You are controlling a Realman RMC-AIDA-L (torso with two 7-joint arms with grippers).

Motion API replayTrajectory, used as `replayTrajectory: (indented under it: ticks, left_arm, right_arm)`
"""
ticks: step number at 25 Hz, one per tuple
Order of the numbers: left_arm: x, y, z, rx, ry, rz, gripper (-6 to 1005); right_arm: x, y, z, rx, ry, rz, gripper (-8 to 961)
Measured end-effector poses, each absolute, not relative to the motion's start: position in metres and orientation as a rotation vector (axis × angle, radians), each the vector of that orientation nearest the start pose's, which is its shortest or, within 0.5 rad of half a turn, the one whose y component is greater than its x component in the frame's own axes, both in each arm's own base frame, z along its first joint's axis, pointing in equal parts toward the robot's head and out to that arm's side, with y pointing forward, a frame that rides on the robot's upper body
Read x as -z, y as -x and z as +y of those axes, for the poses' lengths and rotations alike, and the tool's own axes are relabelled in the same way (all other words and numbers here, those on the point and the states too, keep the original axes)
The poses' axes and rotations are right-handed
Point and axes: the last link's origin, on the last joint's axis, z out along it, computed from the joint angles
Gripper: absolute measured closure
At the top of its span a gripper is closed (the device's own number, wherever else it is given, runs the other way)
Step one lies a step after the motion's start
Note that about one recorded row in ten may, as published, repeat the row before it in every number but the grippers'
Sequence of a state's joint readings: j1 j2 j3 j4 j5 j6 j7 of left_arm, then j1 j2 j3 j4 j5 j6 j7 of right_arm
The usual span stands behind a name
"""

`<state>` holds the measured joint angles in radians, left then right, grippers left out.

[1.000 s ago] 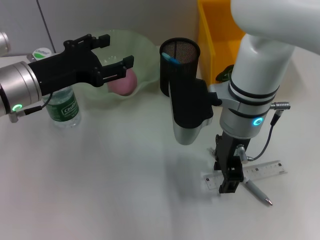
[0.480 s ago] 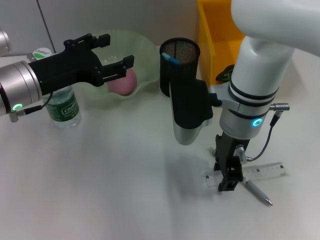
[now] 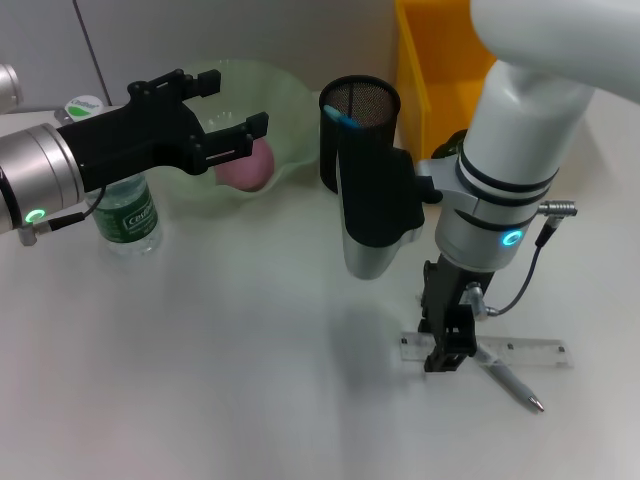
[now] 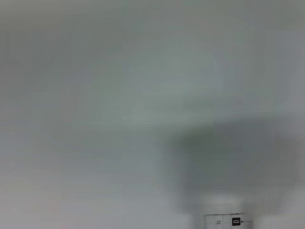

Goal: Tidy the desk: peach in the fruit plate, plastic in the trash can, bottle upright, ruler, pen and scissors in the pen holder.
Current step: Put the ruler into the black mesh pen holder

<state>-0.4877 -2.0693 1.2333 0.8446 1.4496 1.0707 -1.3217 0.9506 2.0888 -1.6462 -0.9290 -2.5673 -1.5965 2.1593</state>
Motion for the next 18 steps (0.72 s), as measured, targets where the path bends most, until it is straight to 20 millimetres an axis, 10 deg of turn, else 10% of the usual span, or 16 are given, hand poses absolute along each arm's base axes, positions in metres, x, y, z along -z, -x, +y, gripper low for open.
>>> replayTrajectory:
  ticks: [18]
  left_arm:
    - [0.004,0.201,0.385,0.721,2.465,-0.332,197]
  right_arm:
    - [-0.014,-0.103,0.366,0.510,2.819,0.135,570]
